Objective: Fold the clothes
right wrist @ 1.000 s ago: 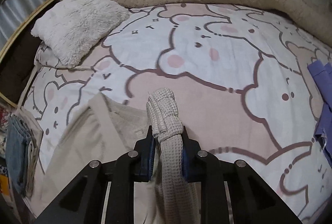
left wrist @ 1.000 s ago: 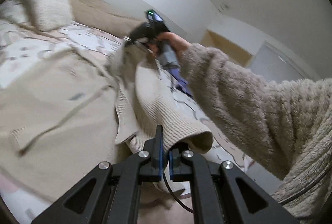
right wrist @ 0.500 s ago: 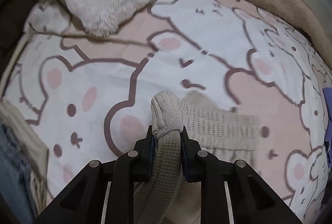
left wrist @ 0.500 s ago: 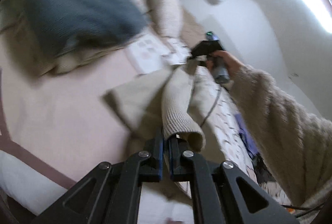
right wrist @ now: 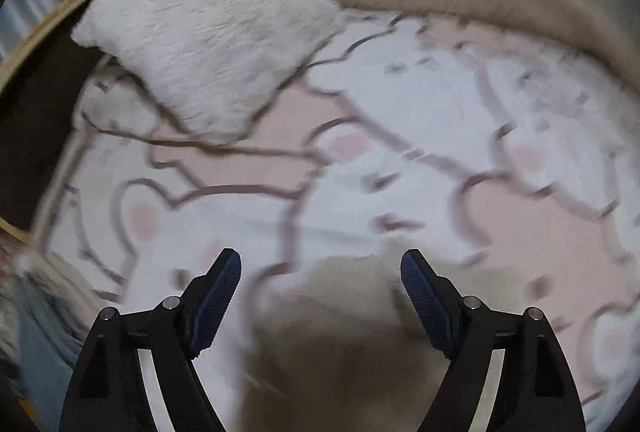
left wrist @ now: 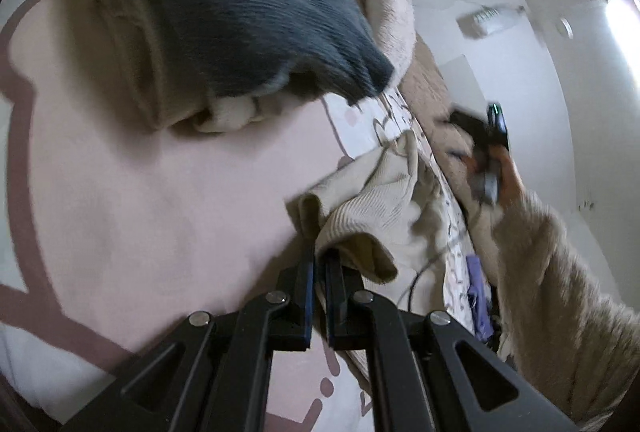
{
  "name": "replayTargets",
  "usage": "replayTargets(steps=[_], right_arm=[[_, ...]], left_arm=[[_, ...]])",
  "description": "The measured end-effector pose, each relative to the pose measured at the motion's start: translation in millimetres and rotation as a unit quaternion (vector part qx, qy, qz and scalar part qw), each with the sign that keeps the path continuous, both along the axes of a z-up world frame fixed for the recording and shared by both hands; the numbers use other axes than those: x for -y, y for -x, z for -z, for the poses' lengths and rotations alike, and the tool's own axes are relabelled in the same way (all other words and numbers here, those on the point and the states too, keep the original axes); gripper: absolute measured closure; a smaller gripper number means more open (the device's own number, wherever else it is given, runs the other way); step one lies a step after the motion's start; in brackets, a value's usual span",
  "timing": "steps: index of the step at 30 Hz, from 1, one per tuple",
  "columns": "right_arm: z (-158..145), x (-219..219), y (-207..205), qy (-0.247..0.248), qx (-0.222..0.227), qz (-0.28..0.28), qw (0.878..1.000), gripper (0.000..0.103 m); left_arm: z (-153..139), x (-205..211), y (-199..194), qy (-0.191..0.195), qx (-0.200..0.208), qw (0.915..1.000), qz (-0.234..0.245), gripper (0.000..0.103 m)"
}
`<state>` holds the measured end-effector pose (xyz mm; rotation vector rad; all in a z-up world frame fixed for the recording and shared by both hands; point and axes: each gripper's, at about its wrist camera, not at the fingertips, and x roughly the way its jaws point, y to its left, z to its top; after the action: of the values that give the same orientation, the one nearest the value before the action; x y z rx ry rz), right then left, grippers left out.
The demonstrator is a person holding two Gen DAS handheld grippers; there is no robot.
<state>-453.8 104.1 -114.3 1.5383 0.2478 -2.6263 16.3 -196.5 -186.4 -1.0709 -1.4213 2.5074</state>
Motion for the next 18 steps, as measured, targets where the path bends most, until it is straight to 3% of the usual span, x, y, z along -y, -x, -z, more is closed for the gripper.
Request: replayTargets(steps=[3,6,9,11,15,18], right_arm=[[-5.2,-24.9,-3.7,-0.034,-0.018,-0.016,0.999,0.021],[-10.4,-49.9,-7.5,-0.068,-0.036,-0.033,0.997,0.021],[-3.8,-74.4,-15.4,-0.043,-0.038,-0.023,0.998,0.021],[-3.3,-84.4,-27.6,-0.003,-0.048,-0.019,0.999,0.021],[-3.0,-78.0,-65.2,0.079,-0.074,-0.091,0.990,0.021],[18.4,-72.3,-68.3,0.040,-0.068,-0.104,0.992,0.021]], left_arm=[[-1.4,13.1,-6.9,-0.005,0.008,0.9993,-0.036,0.098],[-8.9,27.3,-13.9,0.026,0.024,0.9964,-0.077,0.098],[-20.4,29.1,-15.9,0.062,0.031,0.9949,-0.074,0.098],[-35.8,19.0,-13.9,0.104,0.026,0.9928,-0.054,0.098],[-67.4,-14.0,7.3,0.168,0.000,0.9857,0.008,0.098],[-94.1,-42.7,49.1,0.179,-0.035,0.9802,0.077,0.098]])
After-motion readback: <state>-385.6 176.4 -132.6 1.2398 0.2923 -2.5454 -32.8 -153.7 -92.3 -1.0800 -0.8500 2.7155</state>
